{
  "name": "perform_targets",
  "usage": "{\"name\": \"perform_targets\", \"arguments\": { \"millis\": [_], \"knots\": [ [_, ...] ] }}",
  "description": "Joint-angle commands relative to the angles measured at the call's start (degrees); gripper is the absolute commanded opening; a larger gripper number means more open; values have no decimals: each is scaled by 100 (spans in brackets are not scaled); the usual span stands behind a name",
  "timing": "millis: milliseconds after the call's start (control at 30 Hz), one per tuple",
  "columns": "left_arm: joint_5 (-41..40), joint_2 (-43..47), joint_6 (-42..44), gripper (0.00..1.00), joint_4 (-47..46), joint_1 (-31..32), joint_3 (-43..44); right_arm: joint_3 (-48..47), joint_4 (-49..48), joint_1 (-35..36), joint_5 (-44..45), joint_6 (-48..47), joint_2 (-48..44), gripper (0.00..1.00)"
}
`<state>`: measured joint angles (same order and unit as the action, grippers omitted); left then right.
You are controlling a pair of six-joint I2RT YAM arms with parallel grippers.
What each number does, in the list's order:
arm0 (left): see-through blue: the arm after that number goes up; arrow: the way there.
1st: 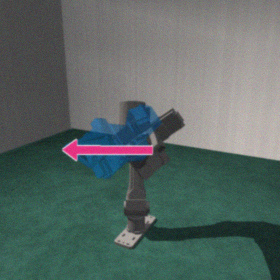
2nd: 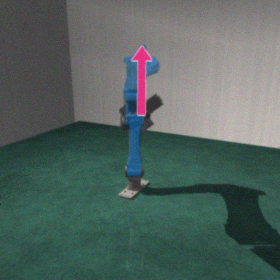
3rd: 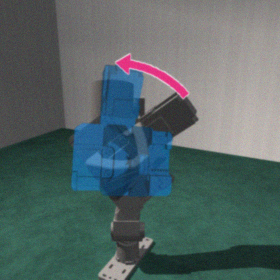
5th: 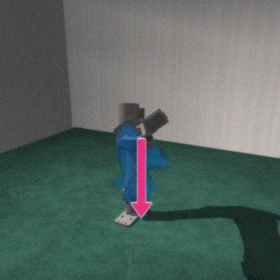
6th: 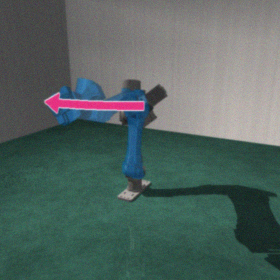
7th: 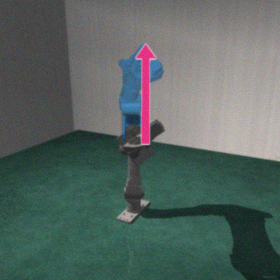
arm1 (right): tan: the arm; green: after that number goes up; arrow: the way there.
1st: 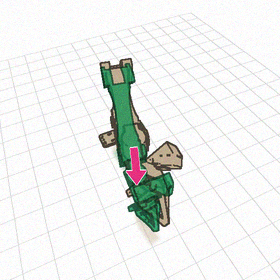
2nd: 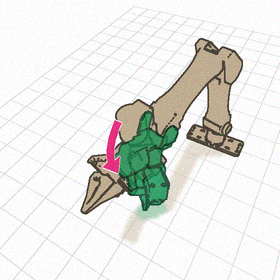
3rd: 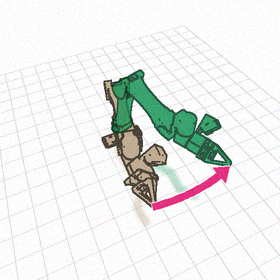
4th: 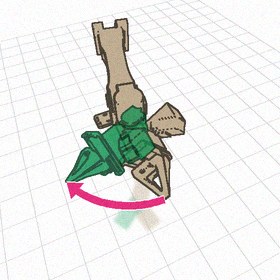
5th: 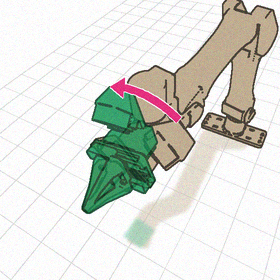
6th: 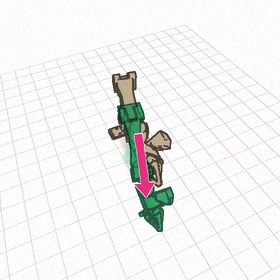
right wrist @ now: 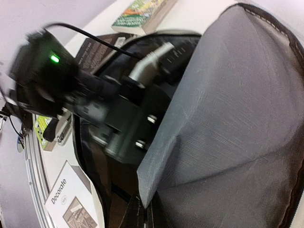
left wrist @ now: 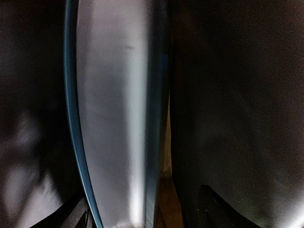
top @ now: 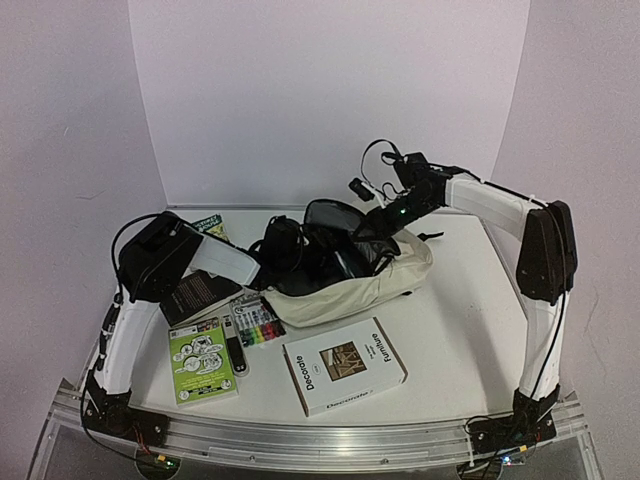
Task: Pack the student bag
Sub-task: Place the book in the student bag.
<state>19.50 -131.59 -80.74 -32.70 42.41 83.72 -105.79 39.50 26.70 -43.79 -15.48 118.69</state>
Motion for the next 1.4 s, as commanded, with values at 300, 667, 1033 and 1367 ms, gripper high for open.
{"name": "perform_targets", "arguments": {
  "millis": [300, 667, 1033, 1367],
  "knots": [
    [440, 486, 270, 60, 1974, -3, 319, -101, -331, -31, -143, 253, -163, 3],
    [914, -637, 292, 24, 1401, 56, 1668, -230, -321, -27, -357, 248, -100, 4],
    [889, -864, 582, 36, 1592, -53, 2212, -237, -313, -287, -277, 211, -70, 4],
    [507, 182, 1680, 69, 3537, -101, 2056, 12, -315, -682, 1292, -50, 345, 8]
  ]
}}
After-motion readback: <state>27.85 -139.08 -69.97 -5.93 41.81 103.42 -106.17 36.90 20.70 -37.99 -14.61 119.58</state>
